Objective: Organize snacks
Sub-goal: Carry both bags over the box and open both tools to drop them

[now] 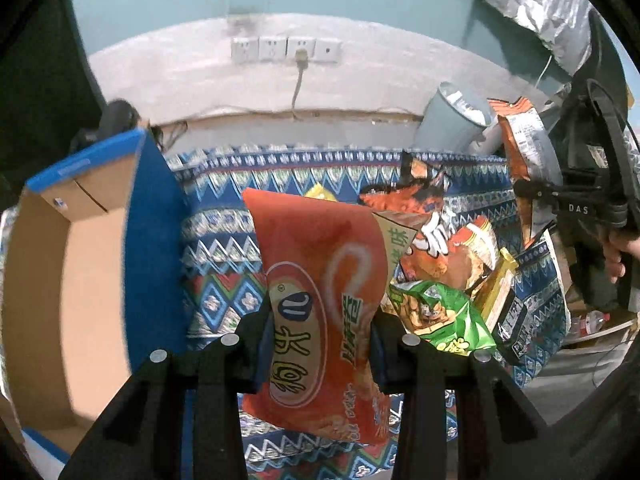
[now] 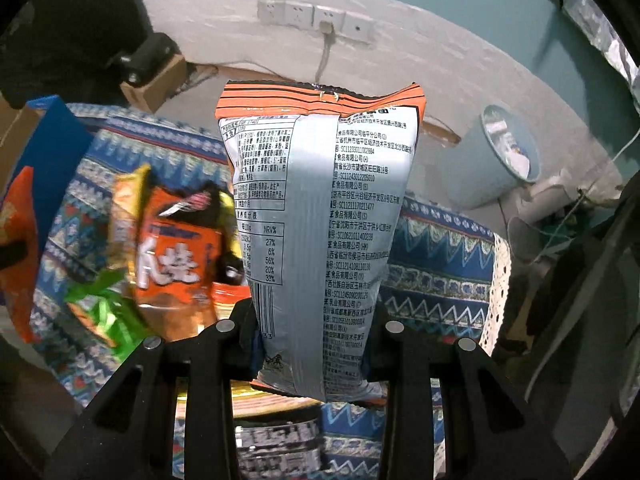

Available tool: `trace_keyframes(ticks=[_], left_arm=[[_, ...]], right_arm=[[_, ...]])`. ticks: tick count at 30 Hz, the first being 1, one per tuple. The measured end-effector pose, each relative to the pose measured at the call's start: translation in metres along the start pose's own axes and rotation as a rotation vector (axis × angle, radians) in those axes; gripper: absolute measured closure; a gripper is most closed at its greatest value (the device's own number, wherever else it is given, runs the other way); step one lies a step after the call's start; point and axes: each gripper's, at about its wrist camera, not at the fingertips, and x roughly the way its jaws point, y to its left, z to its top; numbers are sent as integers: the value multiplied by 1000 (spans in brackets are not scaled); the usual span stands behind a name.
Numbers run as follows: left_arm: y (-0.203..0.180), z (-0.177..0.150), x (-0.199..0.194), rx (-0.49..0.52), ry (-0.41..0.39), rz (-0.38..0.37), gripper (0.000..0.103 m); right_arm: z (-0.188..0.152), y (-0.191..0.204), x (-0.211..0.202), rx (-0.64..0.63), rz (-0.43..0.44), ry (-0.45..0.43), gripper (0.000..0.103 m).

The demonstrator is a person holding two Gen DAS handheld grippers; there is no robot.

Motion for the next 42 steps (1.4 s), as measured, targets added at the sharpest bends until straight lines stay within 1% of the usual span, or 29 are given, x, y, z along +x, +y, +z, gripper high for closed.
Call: trace_keyframes(ticks=[5,12,17,21,24,29,38,42], left_arm=[[6,3,-24,17,-52,17,64],[26,2,-45,8,-84,38,64],[37,3,-62,9,-115,55,64],[50,3,-75,-3,-131,49,64],[61,1,-83,-19,-140,52,64],[85,-4,-93,-51,-158,80,64],[128,-16,-106,-101,-187,135,64],[151,-23,-106,-139,-182,152,64]], right_arm=[[5,23,-19,-22,27,-36,70],[14,61,-43,-76,81,-97,70],[25,99,-62,-128,141,-144,70],[35,128,-72,-166,185,-166,70],[42,149,-75,-189,215,-172,70],[55,180,-74,-235,247,-167,70],[74,240,-64,-291,312,-133,70],[85,270,-57,-323,333,-112,70]])
